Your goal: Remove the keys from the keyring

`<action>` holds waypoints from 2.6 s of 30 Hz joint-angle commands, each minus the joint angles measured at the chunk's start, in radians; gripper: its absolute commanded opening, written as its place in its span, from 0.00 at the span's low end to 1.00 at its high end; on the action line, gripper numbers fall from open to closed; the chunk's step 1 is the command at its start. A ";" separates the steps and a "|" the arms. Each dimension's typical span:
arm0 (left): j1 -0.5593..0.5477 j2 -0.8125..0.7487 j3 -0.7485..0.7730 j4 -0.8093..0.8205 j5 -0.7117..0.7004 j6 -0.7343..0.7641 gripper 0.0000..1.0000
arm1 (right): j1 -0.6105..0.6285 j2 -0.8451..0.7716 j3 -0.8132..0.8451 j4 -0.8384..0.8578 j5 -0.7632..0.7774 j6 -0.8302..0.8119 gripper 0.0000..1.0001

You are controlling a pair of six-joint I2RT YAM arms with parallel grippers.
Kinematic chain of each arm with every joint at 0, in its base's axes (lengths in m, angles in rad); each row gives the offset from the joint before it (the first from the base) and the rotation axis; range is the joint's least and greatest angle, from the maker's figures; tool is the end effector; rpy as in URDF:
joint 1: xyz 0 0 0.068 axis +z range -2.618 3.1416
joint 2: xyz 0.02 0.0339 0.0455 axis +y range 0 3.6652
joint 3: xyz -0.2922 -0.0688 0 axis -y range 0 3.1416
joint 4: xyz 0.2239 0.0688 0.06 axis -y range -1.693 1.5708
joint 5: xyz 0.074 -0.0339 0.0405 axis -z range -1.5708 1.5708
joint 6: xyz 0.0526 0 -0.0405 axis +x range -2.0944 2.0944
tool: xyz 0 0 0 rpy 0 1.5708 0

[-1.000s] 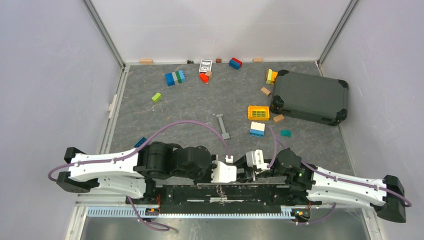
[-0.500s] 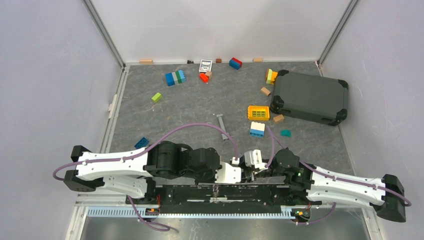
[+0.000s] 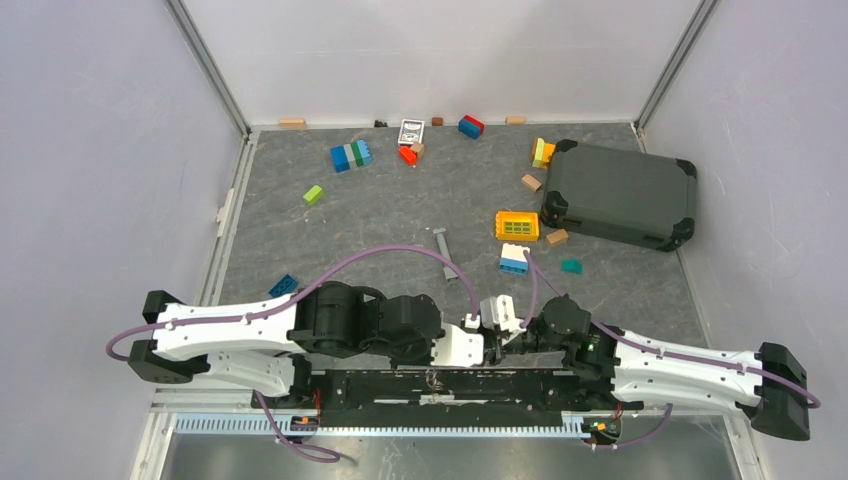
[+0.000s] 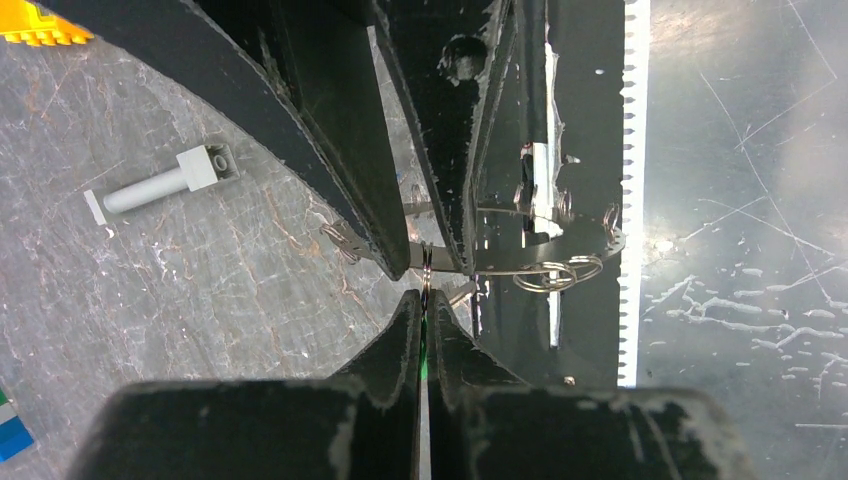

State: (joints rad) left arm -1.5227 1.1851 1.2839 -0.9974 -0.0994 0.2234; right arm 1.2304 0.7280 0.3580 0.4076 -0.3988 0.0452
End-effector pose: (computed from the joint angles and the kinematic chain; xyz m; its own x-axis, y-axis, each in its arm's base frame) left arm 0.0151 -0.2051 0.3672 0.1829 0.7864 -0.5900 0.9747 -0.0663 0.2137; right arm 0.0324 0.1526 0.2875 -0.0326 0.0328 -0.9989 -0.9978 -0.0597 0.0306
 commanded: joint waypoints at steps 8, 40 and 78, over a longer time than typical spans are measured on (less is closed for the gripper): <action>-0.003 -0.010 0.027 0.054 0.010 0.035 0.02 | 0.001 0.027 0.037 0.076 0.015 0.022 0.13; -0.003 -0.486 -0.399 0.659 0.009 -0.065 0.51 | 0.002 -0.132 -0.023 0.151 -0.008 -0.082 0.00; -0.003 -0.451 -0.459 0.711 0.146 -0.067 0.21 | 0.001 -0.187 -0.037 0.179 -0.119 -0.082 0.00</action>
State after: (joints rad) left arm -1.5227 0.7330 0.8272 -0.3340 0.0319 0.1741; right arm 1.2304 0.5552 0.3180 0.5087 -0.5045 -0.0292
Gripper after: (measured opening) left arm 0.239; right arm 0.006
